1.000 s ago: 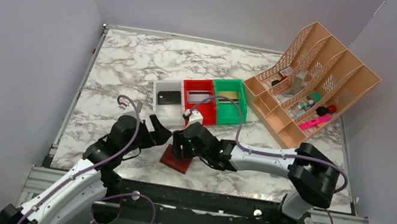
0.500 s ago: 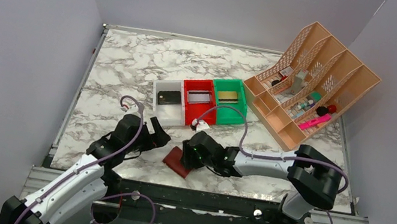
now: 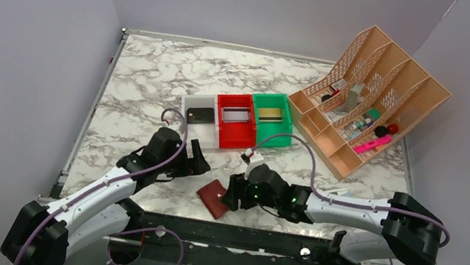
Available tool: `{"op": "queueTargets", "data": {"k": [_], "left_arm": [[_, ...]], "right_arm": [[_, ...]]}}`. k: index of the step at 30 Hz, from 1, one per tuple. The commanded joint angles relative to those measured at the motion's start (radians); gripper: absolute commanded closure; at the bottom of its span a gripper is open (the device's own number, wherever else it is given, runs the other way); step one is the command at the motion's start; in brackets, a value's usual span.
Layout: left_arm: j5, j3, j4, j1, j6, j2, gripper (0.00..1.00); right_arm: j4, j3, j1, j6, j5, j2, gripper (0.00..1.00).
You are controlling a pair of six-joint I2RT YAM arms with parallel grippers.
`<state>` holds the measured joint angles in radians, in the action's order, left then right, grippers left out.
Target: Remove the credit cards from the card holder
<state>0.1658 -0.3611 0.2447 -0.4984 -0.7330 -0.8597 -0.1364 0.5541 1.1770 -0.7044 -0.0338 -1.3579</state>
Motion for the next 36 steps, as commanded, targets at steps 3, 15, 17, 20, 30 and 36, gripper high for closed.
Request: {"op": "queueTargets", "data": {"k": [3, 15, 17, 20, 30, 36], "left_arm": [[-0.045, -0.026, 0.013, -0.008, 0.01, 0.037, 0.14], [-0.222, -0.037, 0.139, -0.008, -0.045, 0.19, 0.1], [-0.221, -0.035, 0.139, -0.008, -0.049, 0.19, 0.1], [-0.214, -0.037, 0.138, -0.008, -0.045, 0.18, 0.09], [-0.093, -0.032, 0.062, -0.008, -0.007, 0.071, 0.09], [-0.005, -0.035, -0.007, -0.023, 0.029, -0.043, 0.12]], "right_arm": [[0.165, 0.156, 0.006, 0.126, -0.077, -0.095, 0.37], [0.29, 0.327, 0.053, 0.23, -0.221, -0.317, 0.35], [0.32, 0.346, 0.054, 0.201, -0.268, -0.34, 0.37], [0.395, 0.364, 0.053, 0.106, -0.379, -0.354, 0.41], [0.353, 0.161, 0.044, -0.257, -0.397, -0.216, 0.49], [0.051, -0.025, 0.044, -0.247, -0.175, -0.077, 0.46]]}}
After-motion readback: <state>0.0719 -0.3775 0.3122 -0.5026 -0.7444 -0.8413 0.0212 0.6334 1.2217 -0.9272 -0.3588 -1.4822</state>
